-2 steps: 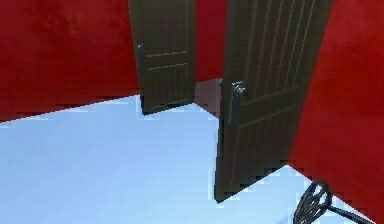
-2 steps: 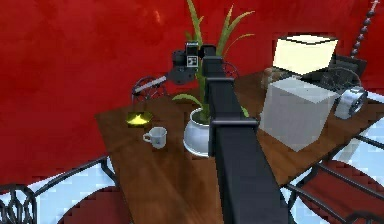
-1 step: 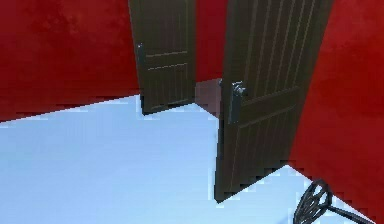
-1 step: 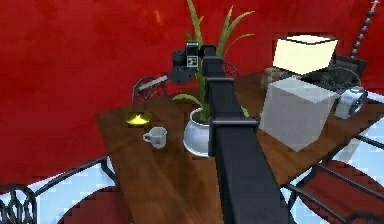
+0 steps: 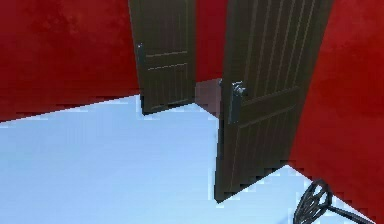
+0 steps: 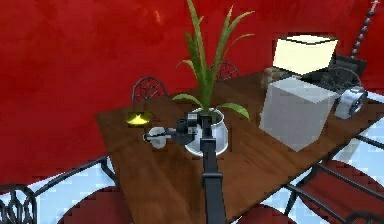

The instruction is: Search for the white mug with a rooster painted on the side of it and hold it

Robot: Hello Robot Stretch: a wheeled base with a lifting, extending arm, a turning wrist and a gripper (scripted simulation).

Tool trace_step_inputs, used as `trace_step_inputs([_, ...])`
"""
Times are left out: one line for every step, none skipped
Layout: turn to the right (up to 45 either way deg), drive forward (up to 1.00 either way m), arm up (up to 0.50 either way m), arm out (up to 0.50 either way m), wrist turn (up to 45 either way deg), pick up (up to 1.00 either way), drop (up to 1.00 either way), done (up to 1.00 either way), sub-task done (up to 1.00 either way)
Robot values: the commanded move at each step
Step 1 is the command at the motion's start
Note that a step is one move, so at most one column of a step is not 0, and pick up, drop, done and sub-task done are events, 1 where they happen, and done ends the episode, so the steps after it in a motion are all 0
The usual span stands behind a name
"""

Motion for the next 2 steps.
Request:
trace_step_inputs([0.0,0.00,0.00,0.00,0.0,1.00,0.00,0.00,0.00])
trace_step_inputs([0.0,0.00,0.10,0.00,0.0,0.00,0.00,0.00,0.00])
